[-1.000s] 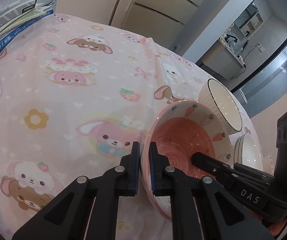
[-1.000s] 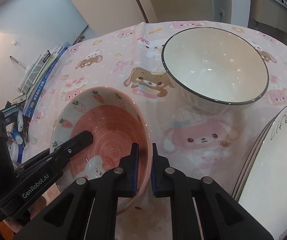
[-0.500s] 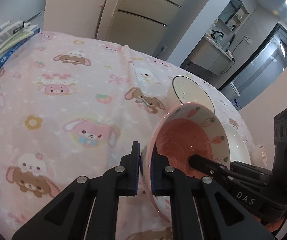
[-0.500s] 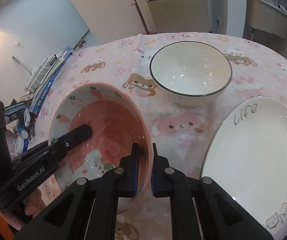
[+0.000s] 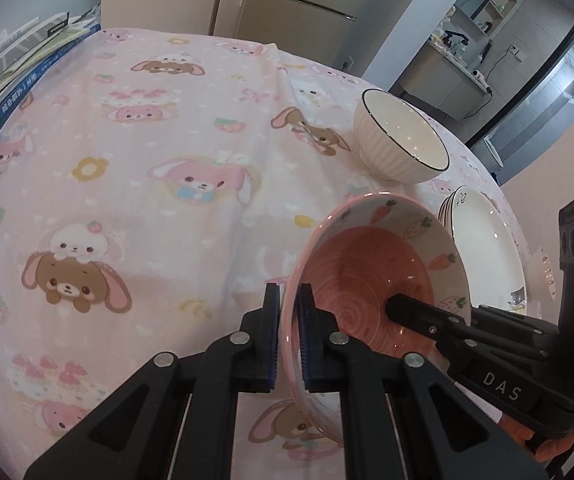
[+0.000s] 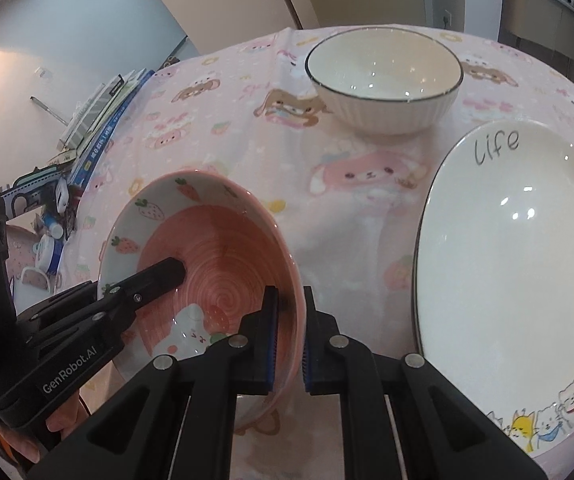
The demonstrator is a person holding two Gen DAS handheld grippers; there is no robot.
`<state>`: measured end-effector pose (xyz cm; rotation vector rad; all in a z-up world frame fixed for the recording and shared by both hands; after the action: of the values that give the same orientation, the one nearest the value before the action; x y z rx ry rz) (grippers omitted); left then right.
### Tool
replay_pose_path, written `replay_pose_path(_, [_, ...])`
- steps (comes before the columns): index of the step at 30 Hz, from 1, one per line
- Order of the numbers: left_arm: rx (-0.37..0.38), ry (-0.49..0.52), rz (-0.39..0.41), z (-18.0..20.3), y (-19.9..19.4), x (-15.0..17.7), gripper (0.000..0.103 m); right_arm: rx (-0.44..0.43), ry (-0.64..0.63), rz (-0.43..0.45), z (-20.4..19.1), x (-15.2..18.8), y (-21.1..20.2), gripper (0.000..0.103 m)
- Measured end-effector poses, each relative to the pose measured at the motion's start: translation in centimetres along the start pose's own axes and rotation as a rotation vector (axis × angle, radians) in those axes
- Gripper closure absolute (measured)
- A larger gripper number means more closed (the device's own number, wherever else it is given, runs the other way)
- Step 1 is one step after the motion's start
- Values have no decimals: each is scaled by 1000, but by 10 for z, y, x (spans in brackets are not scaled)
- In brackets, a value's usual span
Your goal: Organize plates and bowls
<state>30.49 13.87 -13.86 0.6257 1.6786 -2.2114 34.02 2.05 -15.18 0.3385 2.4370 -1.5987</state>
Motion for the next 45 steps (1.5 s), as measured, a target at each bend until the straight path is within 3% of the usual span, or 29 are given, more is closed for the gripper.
replay_pose_path(20, [3,-26,-39,-2,13,4,95,24,-10,-44,5,3,17,92])
replay_pose_path(22, [20,-25,-24,0,8,2,82,31,-31,-50,4,3,17,91])
replay_pose_path(24, [20,-34,20,-2,-2,-4,44,25,-34,-65,4,3,17,91])
replay_pose_path(25, [-14,-34,51,-5,-9,-8,38,15,-33,-83,5,2,17,91])
replay_pose_path(28, [-111,4,80,-10,-20,-21,37,-17,-27,-90,7,-3,9,90])
replay_pose_path(30, [-100,7,82,-10,-22,-30,37,-20,-28,-50,10,-11,-1,90])
replay_pose_path(33, [-119,34,104,-5,-28,-47,37,-44,-38,-8,14,-28,-19,79])
replay_pose_path(35, [-128,67,120,2,-32,-62,37,-68,-22,9,22,-46,-29,78])
replay_pose_path(41, [-88,128,85,27,-16,-111,42,19,40,155,64,-113,-62,78])
replay_pose_path(45, [-13,82,26,33,10,-142,47,77,93,170,90,-153,-61,78])
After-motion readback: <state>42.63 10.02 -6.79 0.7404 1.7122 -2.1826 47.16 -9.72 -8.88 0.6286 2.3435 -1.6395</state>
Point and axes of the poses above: each gripper's, at about its wrist camera, not at the fingertips, and y roughly the way its jaws point, z to its right, x to its underside, the point moved 6 cm from there along y, roughly the way its jaws point, and after that the axes turned 13 degrees about y, right-handed, at the moved point
